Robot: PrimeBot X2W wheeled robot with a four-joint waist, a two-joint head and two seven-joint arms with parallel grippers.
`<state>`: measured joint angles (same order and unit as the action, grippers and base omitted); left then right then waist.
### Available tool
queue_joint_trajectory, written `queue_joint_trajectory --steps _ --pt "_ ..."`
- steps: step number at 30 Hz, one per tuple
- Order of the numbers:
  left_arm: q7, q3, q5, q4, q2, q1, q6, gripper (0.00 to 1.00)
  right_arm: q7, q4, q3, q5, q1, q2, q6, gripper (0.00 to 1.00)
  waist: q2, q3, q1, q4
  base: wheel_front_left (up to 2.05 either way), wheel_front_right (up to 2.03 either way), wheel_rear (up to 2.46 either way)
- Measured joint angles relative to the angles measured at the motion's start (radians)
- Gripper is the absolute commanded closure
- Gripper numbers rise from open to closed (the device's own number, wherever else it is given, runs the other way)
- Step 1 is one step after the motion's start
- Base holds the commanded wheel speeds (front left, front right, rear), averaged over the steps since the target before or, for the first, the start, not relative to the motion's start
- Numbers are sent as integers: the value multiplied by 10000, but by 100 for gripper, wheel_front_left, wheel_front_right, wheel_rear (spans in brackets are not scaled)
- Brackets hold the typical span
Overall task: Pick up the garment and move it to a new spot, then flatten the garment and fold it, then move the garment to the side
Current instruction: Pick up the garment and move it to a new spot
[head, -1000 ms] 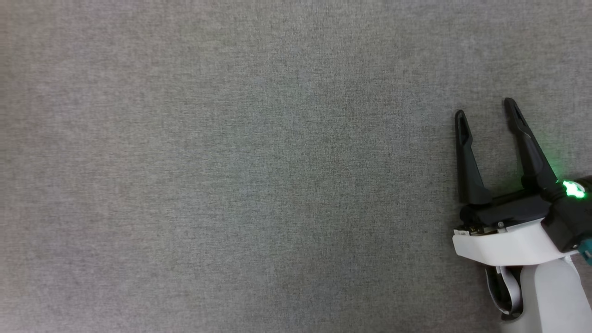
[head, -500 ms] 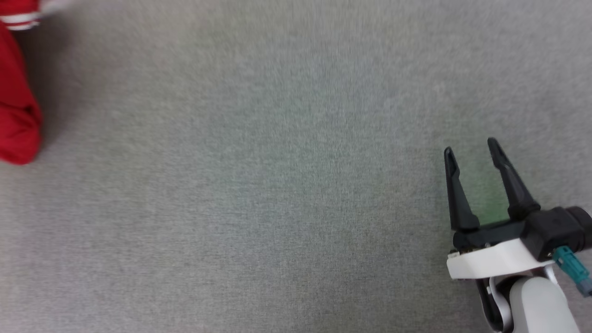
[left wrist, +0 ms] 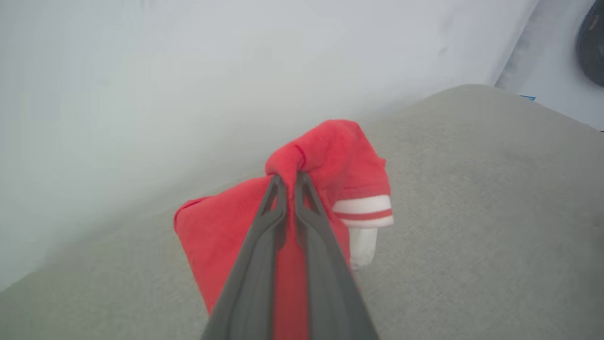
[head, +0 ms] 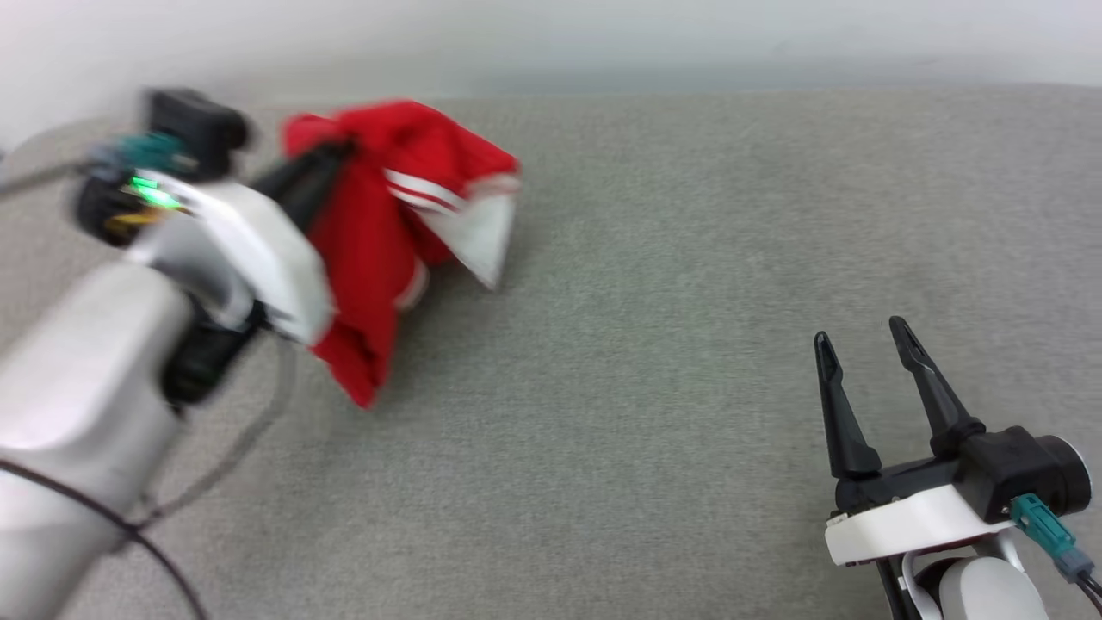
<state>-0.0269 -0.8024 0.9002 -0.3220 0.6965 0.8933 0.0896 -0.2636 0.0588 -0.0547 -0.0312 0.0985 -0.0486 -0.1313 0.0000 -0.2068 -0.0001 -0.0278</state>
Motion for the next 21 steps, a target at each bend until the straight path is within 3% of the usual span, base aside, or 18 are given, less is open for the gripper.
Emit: queue_joint_trajectory --steps 9,15,16,17,18,21 --pt "621 -1396 -1160 708 -2408 -687 -1110 100 0 -255 408 -146 -18 -2 0 0 0 208 0 827 0 0 0" --pt "537 -3068 -1923 -226 -4077 -1267 -928 100 0 -433 767 -211 10 -4 2 0 0 66 0 1335 0 0 0" --pt "462 -3281 -1929 -483 -4326 -1362 -825 93 0 -430 773 -213 14 -6 2 0 0 43 0 1399 0 0 0" --pt "431 -3490 -1937 -754 -4558 -1490 -757 30 0 -422 790 -215 26 -4 2 0 0 24 1 1455 0 0 0" --pt "468 -3634 -1994 -1022 -4736 -1591 -719 0 0 -412 798 -215 39 -6 2 0 0 16 0 1495 0 0 0" --pt "725 -3950 -2180 -1653 -5193 -1730 -529 0 0 -345 815 -222 35 -6 2 0 0 81 0 1504 0 0 0"
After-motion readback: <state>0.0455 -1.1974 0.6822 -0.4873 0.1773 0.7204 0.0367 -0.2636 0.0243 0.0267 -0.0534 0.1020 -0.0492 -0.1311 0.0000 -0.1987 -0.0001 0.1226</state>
